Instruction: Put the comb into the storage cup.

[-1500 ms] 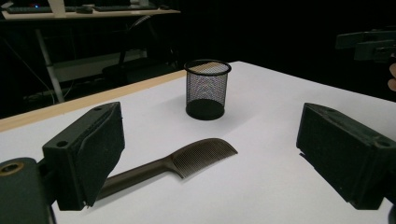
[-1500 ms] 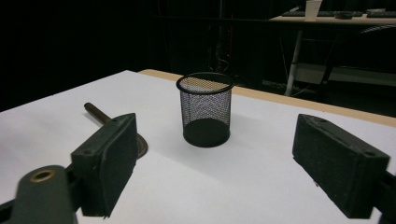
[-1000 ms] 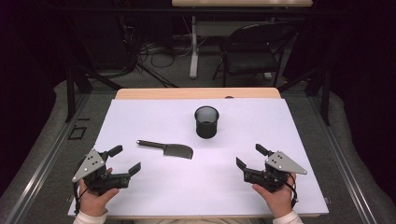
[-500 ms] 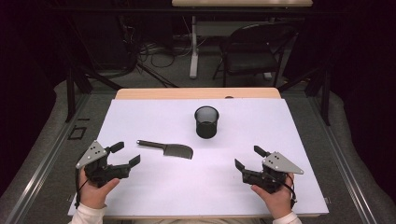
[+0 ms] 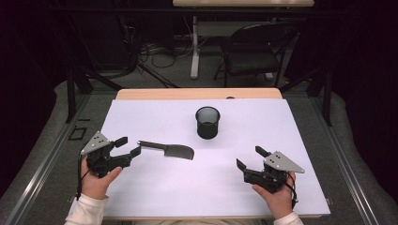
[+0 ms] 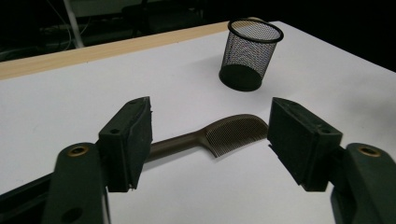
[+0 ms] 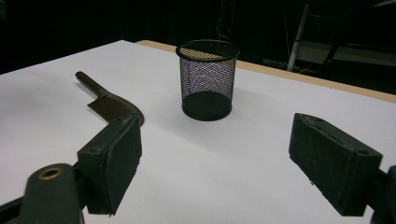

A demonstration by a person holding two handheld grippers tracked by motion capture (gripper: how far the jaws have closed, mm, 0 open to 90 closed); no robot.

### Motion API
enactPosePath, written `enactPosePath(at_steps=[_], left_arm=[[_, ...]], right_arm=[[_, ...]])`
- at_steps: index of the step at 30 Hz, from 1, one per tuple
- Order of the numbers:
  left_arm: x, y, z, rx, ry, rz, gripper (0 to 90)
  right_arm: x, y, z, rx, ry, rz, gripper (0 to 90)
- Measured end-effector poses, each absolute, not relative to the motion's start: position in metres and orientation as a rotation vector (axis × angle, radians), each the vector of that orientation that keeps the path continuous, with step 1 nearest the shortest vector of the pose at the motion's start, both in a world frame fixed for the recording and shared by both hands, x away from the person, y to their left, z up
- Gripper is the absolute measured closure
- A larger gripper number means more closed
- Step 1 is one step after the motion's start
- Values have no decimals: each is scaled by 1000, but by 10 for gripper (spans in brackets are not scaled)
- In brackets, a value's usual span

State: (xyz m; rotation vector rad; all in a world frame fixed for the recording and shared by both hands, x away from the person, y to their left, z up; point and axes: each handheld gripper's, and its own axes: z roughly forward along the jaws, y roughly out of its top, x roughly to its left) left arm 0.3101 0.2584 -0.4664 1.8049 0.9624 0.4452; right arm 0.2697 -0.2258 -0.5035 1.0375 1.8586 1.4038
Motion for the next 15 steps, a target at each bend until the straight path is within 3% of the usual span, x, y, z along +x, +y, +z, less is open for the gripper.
enactPosePath(at_steps=[15], left_arm=[[334,243,-450,1923,1007,450,426]], right_arm=[[271,-226,-505,1051,1871,1400,172]])
